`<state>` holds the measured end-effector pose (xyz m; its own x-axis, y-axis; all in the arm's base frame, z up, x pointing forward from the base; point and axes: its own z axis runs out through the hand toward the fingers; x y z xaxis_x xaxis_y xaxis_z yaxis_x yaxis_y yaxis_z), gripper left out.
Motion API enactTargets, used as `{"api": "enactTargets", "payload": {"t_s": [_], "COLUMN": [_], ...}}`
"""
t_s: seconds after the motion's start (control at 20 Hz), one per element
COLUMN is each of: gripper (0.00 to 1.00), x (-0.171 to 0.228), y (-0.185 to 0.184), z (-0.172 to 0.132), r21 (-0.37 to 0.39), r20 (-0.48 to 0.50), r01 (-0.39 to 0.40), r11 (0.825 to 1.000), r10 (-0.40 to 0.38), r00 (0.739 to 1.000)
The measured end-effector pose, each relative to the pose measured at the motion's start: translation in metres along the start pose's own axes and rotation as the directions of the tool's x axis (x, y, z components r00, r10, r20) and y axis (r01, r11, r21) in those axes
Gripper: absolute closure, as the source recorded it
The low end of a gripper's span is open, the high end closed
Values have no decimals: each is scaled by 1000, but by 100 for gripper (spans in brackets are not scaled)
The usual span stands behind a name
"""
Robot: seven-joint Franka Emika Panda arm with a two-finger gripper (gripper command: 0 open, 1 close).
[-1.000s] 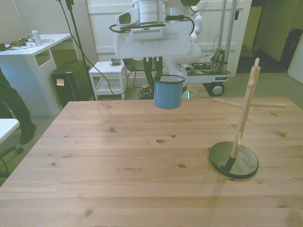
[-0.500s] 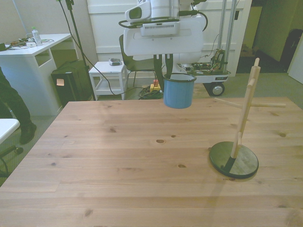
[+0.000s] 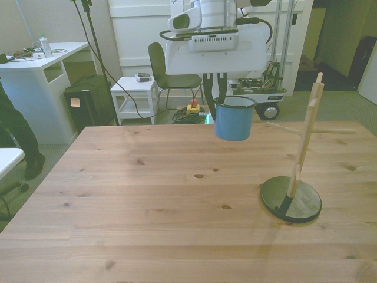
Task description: Hang the mug
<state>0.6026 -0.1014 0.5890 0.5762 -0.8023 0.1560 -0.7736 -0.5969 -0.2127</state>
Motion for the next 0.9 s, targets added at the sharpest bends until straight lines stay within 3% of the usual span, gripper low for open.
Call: {"api": "enactTargets", "payload": {"t_s": [0.9], "gripper": [100], "x": [-26], "y": [-37], "z": [17], "r21": [-8], "r20": [18], "r01": [10], "r11": [1000], "r10": [-10], "r00": [1000]}}
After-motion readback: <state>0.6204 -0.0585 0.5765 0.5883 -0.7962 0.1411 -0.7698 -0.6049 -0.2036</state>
